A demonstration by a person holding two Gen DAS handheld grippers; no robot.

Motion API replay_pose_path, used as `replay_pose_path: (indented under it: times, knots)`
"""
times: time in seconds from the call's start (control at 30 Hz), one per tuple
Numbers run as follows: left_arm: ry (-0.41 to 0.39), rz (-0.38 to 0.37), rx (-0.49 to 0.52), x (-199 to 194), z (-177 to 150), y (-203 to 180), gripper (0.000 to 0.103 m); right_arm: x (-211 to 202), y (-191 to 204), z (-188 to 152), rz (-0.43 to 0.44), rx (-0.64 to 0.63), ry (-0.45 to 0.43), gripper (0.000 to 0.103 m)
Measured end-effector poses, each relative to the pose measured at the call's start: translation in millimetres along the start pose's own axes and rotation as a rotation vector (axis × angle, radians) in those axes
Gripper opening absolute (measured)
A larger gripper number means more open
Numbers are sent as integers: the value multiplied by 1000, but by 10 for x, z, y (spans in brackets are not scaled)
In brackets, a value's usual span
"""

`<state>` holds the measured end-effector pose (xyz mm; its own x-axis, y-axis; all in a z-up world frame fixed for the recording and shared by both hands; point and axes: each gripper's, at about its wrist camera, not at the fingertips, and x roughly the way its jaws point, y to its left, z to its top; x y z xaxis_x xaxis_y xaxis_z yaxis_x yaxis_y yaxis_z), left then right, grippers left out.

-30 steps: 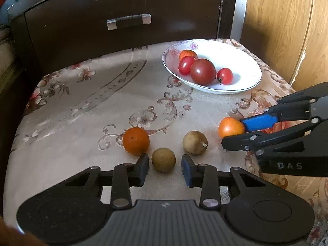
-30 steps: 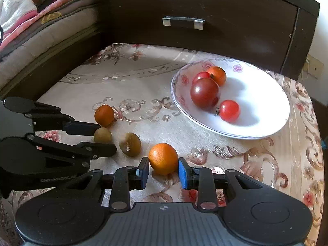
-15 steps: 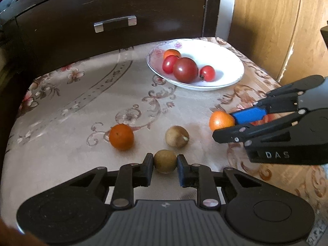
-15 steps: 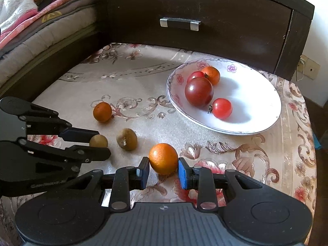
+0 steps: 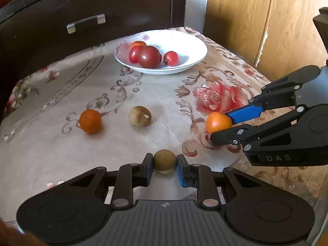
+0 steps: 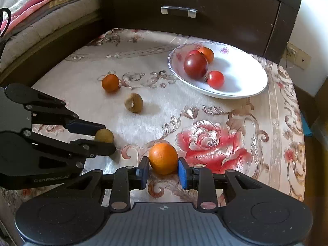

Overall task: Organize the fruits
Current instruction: 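Grasp a brown kiwi with the left tool while the right tool grasps a tangerine, then lift the kiwi and tangerine with both tools and carry them over the white bowl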

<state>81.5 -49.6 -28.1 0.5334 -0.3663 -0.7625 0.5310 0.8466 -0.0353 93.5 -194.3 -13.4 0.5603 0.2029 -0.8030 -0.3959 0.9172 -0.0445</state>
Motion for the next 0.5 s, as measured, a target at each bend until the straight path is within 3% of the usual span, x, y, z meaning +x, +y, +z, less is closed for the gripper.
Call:
replay_pose_path:
  times: [0.5]
  knots:
    - [9, -4, -14, -20, -38, 36, 40, 14, -2, 13, 3, 27, -4, 28]
